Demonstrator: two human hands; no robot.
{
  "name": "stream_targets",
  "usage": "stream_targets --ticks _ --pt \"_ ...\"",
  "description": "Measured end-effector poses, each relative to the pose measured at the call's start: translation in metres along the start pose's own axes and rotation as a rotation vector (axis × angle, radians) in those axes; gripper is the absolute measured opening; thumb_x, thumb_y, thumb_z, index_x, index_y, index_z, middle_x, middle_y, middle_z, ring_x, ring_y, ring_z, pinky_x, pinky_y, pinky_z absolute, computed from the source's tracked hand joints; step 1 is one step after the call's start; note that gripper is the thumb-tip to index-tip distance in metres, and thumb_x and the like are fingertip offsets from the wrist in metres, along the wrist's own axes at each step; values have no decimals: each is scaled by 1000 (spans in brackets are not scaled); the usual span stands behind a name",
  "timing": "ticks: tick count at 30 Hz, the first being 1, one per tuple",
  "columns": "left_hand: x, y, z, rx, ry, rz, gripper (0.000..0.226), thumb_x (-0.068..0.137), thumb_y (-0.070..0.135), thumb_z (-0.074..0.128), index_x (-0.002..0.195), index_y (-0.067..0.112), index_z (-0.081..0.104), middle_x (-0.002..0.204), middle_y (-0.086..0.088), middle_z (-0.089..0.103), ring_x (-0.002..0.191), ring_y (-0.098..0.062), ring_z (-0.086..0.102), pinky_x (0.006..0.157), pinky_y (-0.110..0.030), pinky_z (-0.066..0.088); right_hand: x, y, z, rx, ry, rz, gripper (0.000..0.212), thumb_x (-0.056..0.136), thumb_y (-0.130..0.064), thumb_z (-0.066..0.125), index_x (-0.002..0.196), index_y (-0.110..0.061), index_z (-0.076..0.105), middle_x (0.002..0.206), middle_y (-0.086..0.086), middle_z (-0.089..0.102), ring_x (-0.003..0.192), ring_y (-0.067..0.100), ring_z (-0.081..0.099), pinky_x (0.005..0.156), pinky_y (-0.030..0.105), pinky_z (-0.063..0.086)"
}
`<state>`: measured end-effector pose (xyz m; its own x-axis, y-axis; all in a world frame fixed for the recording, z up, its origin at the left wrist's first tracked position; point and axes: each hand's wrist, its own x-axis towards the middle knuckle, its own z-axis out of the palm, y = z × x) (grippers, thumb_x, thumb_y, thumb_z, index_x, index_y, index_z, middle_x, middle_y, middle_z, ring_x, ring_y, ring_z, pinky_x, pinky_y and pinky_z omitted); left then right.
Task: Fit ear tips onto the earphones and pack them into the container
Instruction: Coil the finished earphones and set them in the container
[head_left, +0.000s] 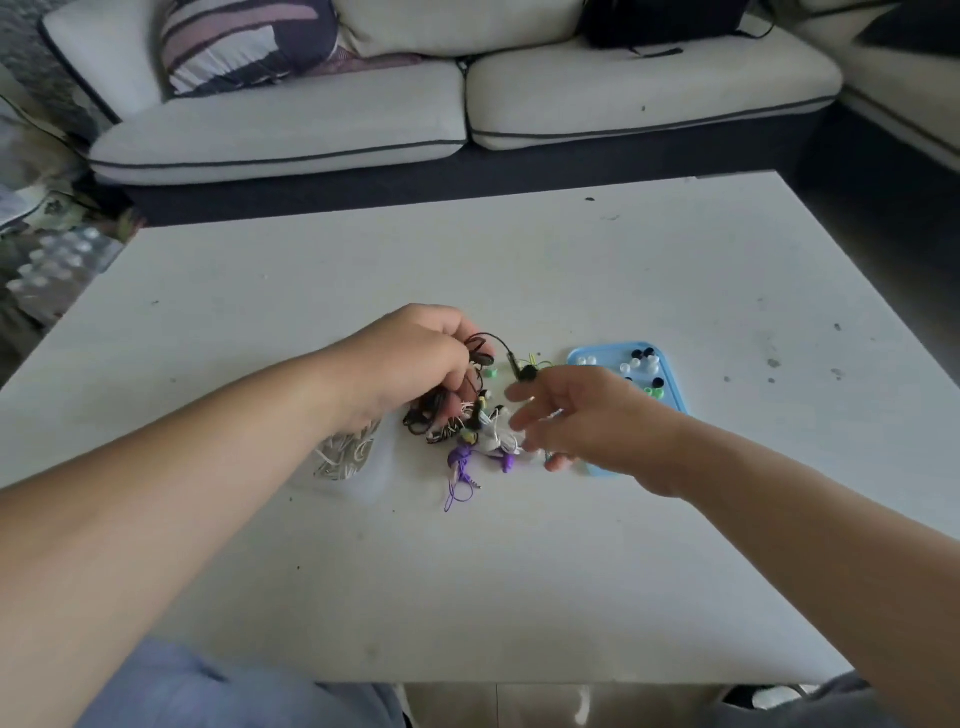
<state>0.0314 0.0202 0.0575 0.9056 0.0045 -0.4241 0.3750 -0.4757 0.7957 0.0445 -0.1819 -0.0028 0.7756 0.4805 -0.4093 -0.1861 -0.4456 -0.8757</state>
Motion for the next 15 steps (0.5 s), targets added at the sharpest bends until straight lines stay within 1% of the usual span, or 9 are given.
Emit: stream_targets --ticks 1,3,4,6,9,11,12,13,15 --pt "-3 2 0 -77 -40 -1 47 80 -15 36 106 4 71 79 -13 62 59 -25 56 61 -34 49 -1 0 -1 90 -9 -22 41 90 1 69 124 -23 65 118 4 72 85 22 74 82 36 62" --pt "-8 6 2 -170 -109 8 53 80 -17 32 108 2 72 81 -12 60 60 -23 57 60 -33 50 -2 0 -3 314 -35 -38 58 82 6 75 133 -17 60 125 13 68 105 33 72 91 44 61" --pt "-10 7 3 -208 -140 13 53 80 -18 31 108 2 72 81 -11 59 62 -23 57 63 -34 51 -2 -1 -5 417 -53 -37 63 79 7 74 135 -14 58 126 17 67 109 35 71 93 46 61" --pt "-12 12 7 -297 -192 20 49 78 -14 34 109 -1 70 81 -10 56 64 -26 57 67 -38 52 -3 -2 -8 561 -85 -45 60 84 12 66 139 -11 54 130 21 66 112 39 70 98 49 58" --pt "-13 16 11 -387 -254 27 33 75 7 53 104 0 66 75 -5 57 62 -26 58 63 -36 56 -4 -3 -13 710 -114 -63 54 95 14 50 143 -10 49 134 20 66 115 42 68 103 51 54" --pt "-13 17 13 -360 -262 25 26 87 26 67 101 4 64 71 -4 52 61 -26 57 66 -37 58 -6 -4 -16 781 -139 -71 51 98 13 45 144 -10 46 133 20 67 116 44 67 105 53 52" --pt "-13 17 14 -333 -249 28 31 95 36 67 98 5 63 69 -5 48 61 -26 56 68 -37 58 -7 -5 -18 796 -160 -77 51 99 11 44 145 -11 44 132 21 67 117 45 67 107 53 51" --pt "-12 17 15 -308 -228 36 37 100 42 60 96 6 63 67 -5 46 59 -26 55 68 -38 58 -8 -5 -18 803 -190 -84 51 100 11 42 146 -11 44 133 21 67 119 47 65 108 53 49" --pt "-11 16 18 -279 -198 62 40 104 43 53 90 7 62 64 -4 44 57 -26 57 68 -38 59 -9 -5 -19 804 -253 -102 52 99 11 38 147 -8 44 133 23 65 122 49 62 110 53 47"
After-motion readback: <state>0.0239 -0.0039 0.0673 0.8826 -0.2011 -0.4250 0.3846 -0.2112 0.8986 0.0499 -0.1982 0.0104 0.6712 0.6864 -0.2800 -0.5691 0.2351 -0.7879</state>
